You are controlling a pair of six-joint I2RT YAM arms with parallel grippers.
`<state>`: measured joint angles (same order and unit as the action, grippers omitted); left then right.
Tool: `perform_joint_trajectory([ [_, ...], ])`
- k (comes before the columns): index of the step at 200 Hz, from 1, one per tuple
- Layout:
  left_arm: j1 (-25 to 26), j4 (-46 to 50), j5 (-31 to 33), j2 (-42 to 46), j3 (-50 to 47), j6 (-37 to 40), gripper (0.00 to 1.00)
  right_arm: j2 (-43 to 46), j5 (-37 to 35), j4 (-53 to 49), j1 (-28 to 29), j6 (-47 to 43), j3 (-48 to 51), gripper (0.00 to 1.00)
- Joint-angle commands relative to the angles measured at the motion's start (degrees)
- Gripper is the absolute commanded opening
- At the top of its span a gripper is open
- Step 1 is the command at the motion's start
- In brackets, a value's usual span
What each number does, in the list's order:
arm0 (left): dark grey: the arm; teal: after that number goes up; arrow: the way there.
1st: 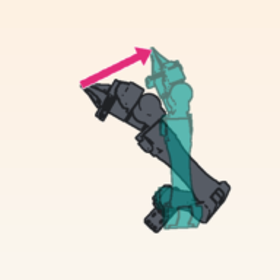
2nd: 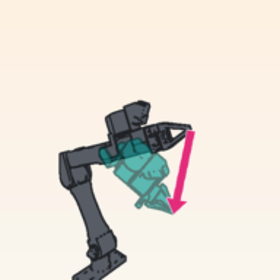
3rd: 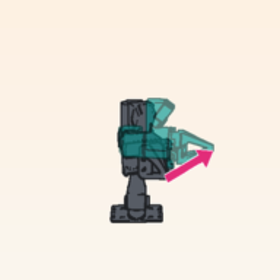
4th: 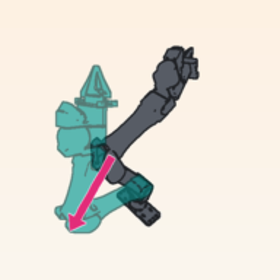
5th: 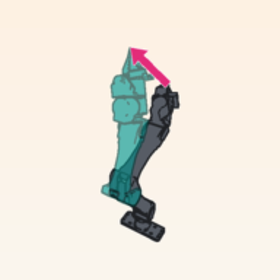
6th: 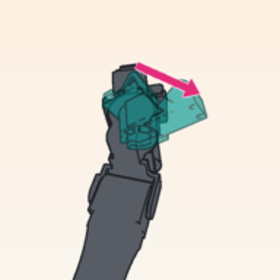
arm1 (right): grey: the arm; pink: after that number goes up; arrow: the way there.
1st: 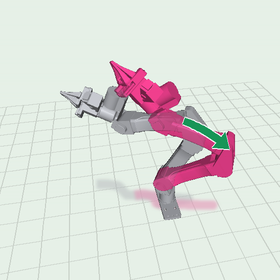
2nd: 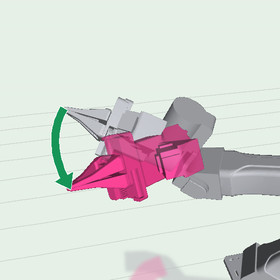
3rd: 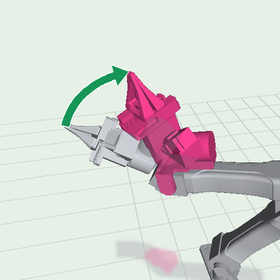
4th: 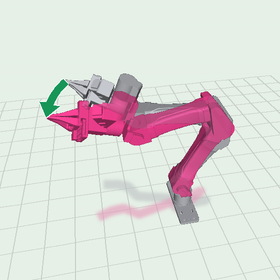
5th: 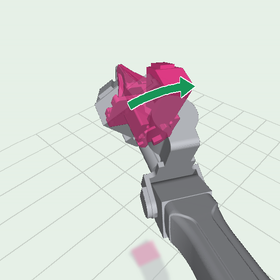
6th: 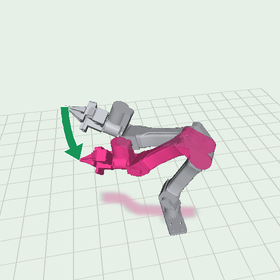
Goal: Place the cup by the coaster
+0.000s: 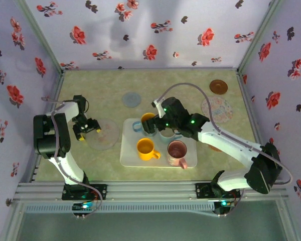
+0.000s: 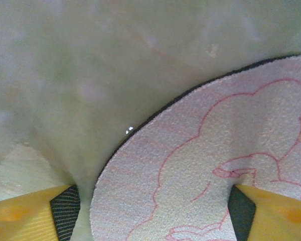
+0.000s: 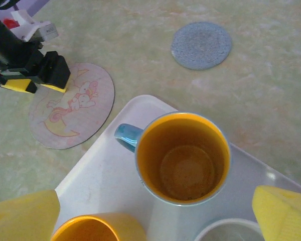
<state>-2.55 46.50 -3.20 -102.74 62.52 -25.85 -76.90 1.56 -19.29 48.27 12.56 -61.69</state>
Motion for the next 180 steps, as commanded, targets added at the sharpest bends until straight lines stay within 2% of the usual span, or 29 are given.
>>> perform_joint_trajectory([
  [1,0.0,-5.5,-4.6,-3.8,-1.7,0.1,0.72,-0.5,-2.8,1.5,0.0,-1.1,-0.9,0.99],
  [44,0.1,-4.8,-6.5,-3.6,-1.0,4.8,0.57,-1.1,-1.2,3.3,-0.2,0.4,-1.2,0.99],
  [99,0.2,-3.3,-6.9,-3.2,0.4,6.6,0.49,-1.4,0.1,4.8,-0.3,1.0,-1.1,1.00],
  [132,0.2,-1.1,-6.8,-3.1,3.2,8.2,0.40,-1.5,-0.2,3.9,-0.3,0.1,-1.3,1.00],
  [180,0.3,0.1,-9.1,-3.2,7.6,9.3,0.17,-1.6,-0.3,3.4,-0.4,-0.3,-1.8,1.00],
])
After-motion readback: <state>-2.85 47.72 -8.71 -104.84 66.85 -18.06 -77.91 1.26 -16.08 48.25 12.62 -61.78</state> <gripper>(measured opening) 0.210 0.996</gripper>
